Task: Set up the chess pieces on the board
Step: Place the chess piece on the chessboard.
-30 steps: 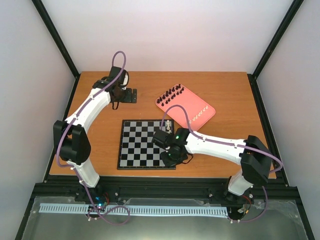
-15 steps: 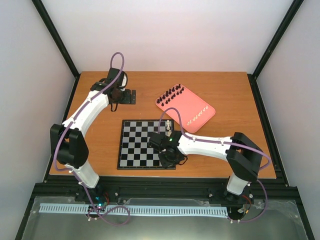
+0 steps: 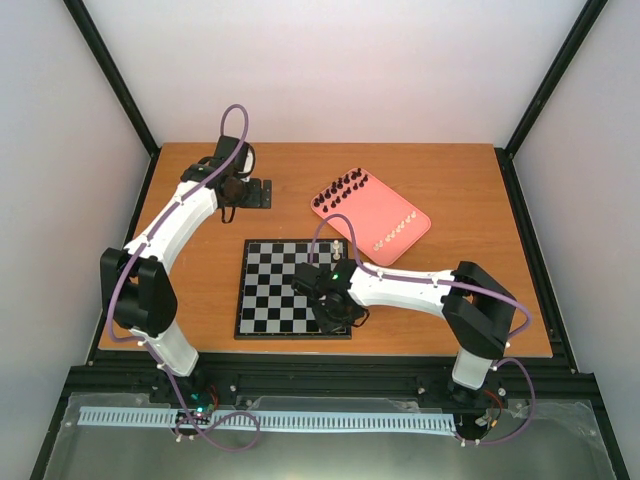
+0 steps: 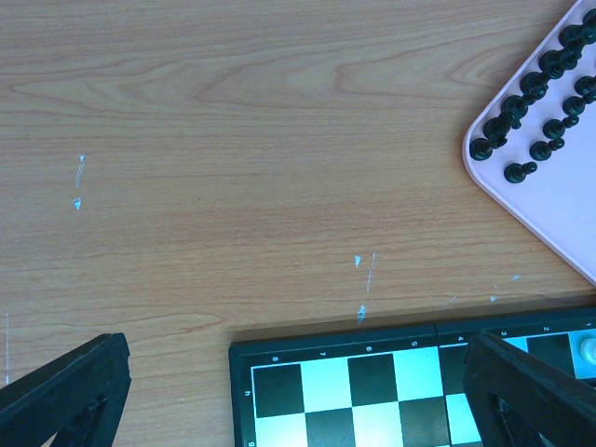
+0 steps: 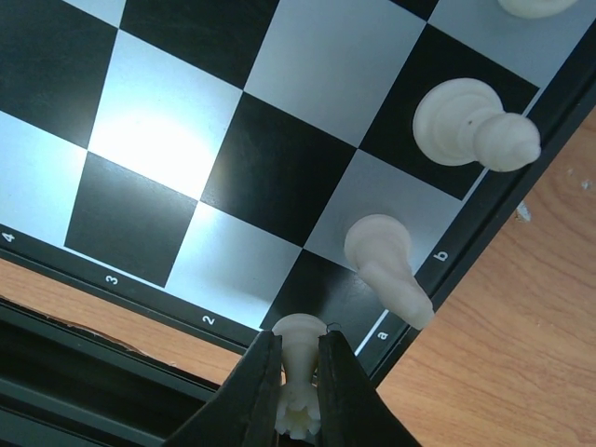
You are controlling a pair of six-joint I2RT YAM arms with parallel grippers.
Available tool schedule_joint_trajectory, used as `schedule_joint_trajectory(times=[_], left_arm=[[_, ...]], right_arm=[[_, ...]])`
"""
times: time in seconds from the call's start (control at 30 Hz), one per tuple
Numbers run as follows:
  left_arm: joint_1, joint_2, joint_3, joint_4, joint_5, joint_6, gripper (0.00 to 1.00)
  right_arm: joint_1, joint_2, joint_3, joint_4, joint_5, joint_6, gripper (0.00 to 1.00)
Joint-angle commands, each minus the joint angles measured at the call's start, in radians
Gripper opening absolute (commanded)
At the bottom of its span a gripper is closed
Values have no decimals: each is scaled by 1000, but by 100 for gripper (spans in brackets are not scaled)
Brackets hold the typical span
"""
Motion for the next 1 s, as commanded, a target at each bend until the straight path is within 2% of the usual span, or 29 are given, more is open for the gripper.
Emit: schedule_joint_trajectory(times=[0.0, 0.73, 0.87, 0.97], left_arm=[[-1, -17, 2, 14, -12, -5, 100], [-2, -18, -6, 17, -10, -5, 100], [-2, -15, -6, 20, -12, -5, 100], [-1, -12, -6, 20, -10, -5, 100]], right_arm=[[-8, 6, 18, -14, -4, -16, 8], [-28, 45, 3, -7, -4, -40, 9], [-31, 49, -2, -5, -2, -41, 12], [-33, 54, 2, -3, -6, -49, 20]])
